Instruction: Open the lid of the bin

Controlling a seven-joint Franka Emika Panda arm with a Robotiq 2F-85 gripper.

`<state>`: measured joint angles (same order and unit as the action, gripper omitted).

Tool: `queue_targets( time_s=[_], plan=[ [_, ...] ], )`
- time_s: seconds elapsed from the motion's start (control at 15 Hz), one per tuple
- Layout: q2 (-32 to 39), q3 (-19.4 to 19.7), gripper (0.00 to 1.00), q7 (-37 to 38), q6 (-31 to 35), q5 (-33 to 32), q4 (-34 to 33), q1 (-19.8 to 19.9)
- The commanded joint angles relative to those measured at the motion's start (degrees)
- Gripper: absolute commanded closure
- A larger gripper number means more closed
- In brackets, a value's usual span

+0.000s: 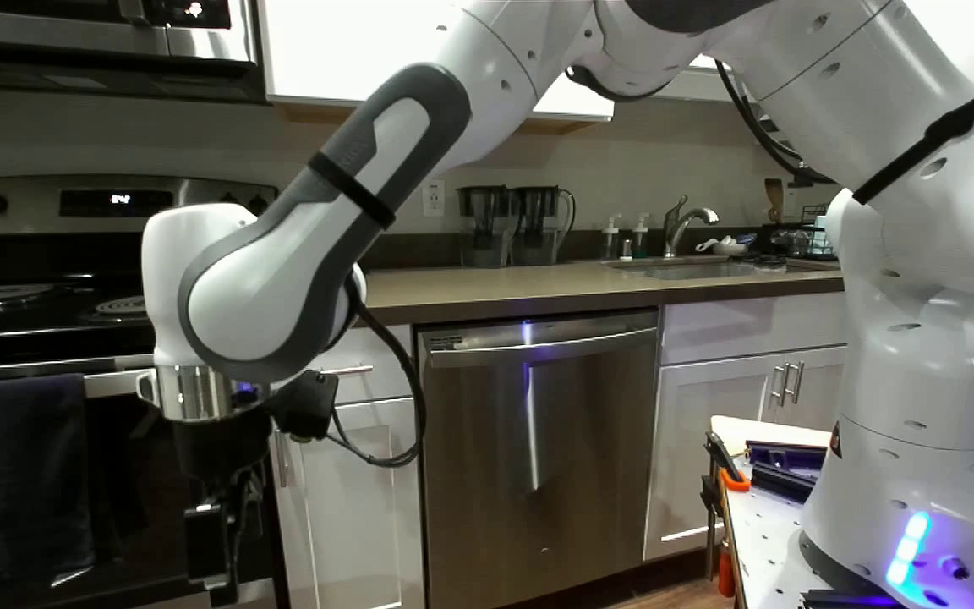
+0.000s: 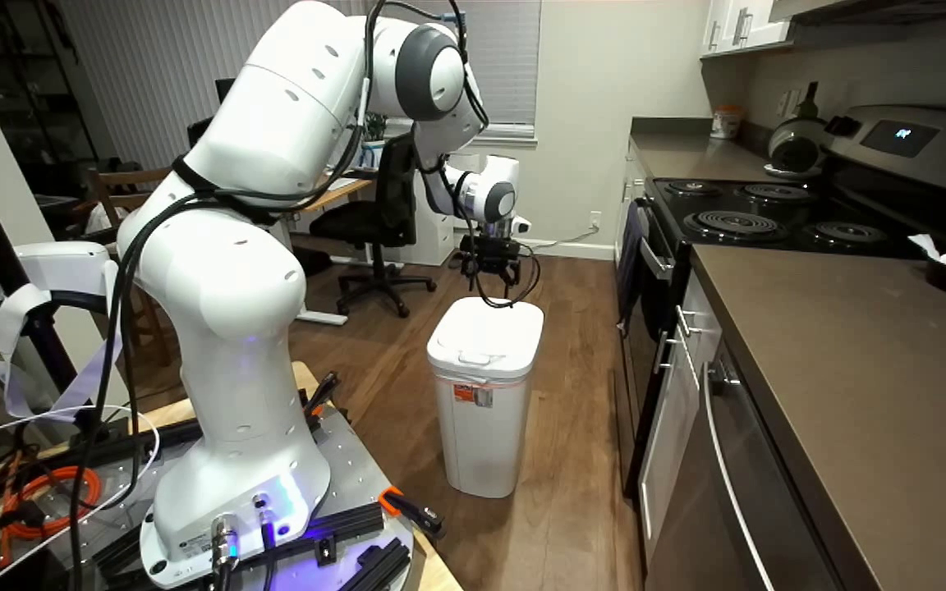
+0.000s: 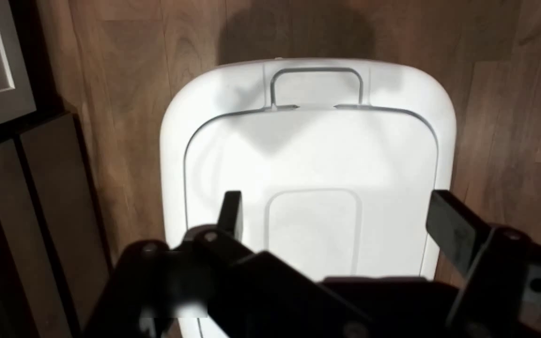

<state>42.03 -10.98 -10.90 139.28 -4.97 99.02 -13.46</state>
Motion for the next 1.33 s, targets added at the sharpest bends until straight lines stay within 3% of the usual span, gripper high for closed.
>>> queue_targets(
  time_s=[0.0, 0.2, 0.33, 0.67, 1.0, 1.2, 1.27],
  plan=[
    [4.0, 1.0, 0.00, 5.3, 4.8, -1.0, 1.2, -3.7],
    [6.8, 2.7, 0.00, 11.9, 8.3, -1.3, 2.9, -8.0],
    [8.7, 5.1, 0.26, 17.0, 11.4, -2.0, 4.0, -11.6],
    [9.5, 11.2, 0.59, 25.6, 15.6, -2.9, 7.7, -18.4],
    [9.5, 14.3, 0.93, 25.4, 15.9, -4.0, 7.7, -18.4],
    [10.7, 14.9, 0.98, 23.6, 16.5, -5.1, 6.0, -16.8],
    [12.2, 14.7, 1.00, 22.3, 14.9, -5.3, 2.3, -15.4]
  ],
)
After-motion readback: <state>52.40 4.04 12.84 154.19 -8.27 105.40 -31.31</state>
